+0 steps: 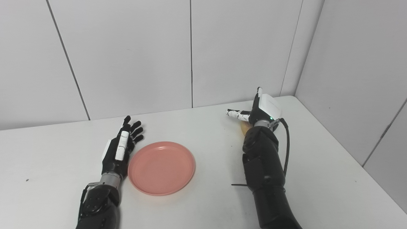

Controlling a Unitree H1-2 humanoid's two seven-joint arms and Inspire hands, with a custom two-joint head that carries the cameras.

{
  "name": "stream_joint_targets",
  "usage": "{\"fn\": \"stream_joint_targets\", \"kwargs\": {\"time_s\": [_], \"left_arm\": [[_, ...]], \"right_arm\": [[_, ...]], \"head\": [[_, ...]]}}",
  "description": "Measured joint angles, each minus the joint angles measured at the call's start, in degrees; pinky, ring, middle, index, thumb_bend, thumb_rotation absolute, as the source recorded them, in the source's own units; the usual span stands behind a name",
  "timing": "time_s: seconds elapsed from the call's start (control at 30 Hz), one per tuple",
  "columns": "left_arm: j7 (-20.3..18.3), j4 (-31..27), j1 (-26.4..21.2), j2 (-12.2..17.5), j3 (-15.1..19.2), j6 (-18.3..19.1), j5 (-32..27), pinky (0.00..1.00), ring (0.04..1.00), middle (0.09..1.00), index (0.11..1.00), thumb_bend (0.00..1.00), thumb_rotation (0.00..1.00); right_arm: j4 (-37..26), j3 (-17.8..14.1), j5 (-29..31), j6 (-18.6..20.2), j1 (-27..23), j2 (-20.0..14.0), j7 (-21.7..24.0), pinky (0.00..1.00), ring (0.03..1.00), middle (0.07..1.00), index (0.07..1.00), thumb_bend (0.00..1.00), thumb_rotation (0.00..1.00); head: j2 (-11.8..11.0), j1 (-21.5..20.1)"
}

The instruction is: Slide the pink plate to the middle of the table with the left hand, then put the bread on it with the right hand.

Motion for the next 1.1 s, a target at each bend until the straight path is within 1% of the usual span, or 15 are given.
{"fn": "stream_joint_targets", "kwargs": {"time_s": [0.13, 0.23, 0.3, 0.37, 0.53, 0.63, 0.7, 0.83, 0.9, 0.93, 1.0, 1.1], "left_arm": [[0.0, -1.2, 0.5, 0.0, 0.0, 0.0, 0.0, 0.87, 0.897, 0.909, 0.968, 0.83, 0.86], [0.0, -1.6, 0.6, 0.0, -0.1, 0.1, 0.0, 0.87, 0.898, 0.911, 0.968, 0.84, 0.86], [0.0, -1.7, 0.7, 0.0, -0.1, 0.1, 0.1, 0.87, 0.9, 0.911, 0.969, 0.84, 0.86], [0.0, -1.9, 0.8, 0.0, -0.1, 0.1, 0.1, 0.87, 0.898, 0.907, 0.969, 0.84, 0.85], [0.0, -3.8, 1.6, 0.0, -0.2, 0.9, 0.0, 0.87, 0.898, 0.91, 0.975, 0.85, 0.85], [0.0, -4.1, 1.8, 0.0, -0.3, 1.7, 0.1, 0.87, 0.899, 0.909, 0.976, 0.83, 0.85], [0.0, -5.5, 2.4, -0.1, -0.4, 2.2, 0.1, 0.88, 0.9, 0.91, 0.978, 0.83, 0.85], [0.0, -6.4, 2.9, -0.4, -0.5, 3.1, 0.1, 0.88, 0.902, 0.912, 0.983, 0.85, 0.85], [0.1, -7.1, 3.2, -0.5, -0.5, 3.5, 0.1, 0.87, 0.896, 0.908, 0.975, 0.86, 0.85], [0.1, -7.2, 3.3, -0.5, -0.6, 3.6, 0.2, 0.87, 0.895, 0.908, 0.975, 0.85, 0.85], [0.2, -7.8, 3.6, -0.6, -0.7, 4.2, 0.3, 0.87, 0.895, 0.909, 0.976, 0.84, 0.85], [0.4, -8.5, 3.9, -0.7, -0.9, 4.5, 0.5, 0.87, 0.895, 0.909, 0.979, 0.84, 0.85]], "right_arm": [[1.4, -0.2, -0.6, 0.0, 0.0, -0.3, 0.4, 0.6, 0.823, 0.909, 0.963, 0.94, 0.51], [2.5, -0.6, -1.5, 0.0, 0.0, -0.3, 0.7, 0.59, 0.815, 0.9, 0.951, 0.94, 0.51], [3.4, -0.9, -2.0, 0.0, 0.0, -0.4, 0.8, 0.57, 0.785, 0.867, 0.901, 0.94, 0.53], [4.0, -0.9, -2.4, 0.0, 0.1, -0.6, 0.9, 0.56, 0.775, 0.857, 0.888, 0.94, 0.54], [5.1, -0.8, -2.7, 0.0, 0.2, -1.5, 1.2, 0.55, 0.788, 0.875, 0.88, 0.94, 0.55], [5.1, -0.6, -2.7, 0.0, 0.2, -2.0, 1.5, 0.57, 0.807, 0.895, 0.876, 0.94, 0.55], [5.2, -0.6, -2.7, 0.0, 0.2, -2.0, 2.0, 0.57, 0.804, 0.896, 0.877, 0.94, 0.55], [5.5, -0.2, -2.7, 0.0, 0.2, -2.1, 3.0, 0.56, 0.798, 0.891, 0.87, 0.93, 0.55], [5.7, 0.1, -3.0, 0.0, 0.2, -2.2, 3.5, 0.53, 0.778, 0.88, 0.862, 0.93, 0.56], [6.0, 0.1, -3.3, 0.0, 0.2, -2.2, 4.0, 0.52, 0.751, 0.86, 0.856, 0.92, 0.56], [6.9, 0.3, -4.4, 0.0, 0.2, -2.4, 4.7, 0.51, 0.742, 0.854, 0.854, 0.92, 0.56], [7.2, 1.0, -4.8, 0.0, 0.2, -3.1, 5.6, 0.48, 0.698, 0.836, 0.871, 0.91, 0.55]], "head": [[0.2, 0.1], [0.3, 0.1], [0.4, 0.3], [0.7, 0.4], [1.0, 0.5], [1.2, 0.8], [1.3, 0.9], [1.6, 1.0], [1.8, 1.1], [1.8, 1.3], [2.0, 1.4], [2.2, 1.5]]}}
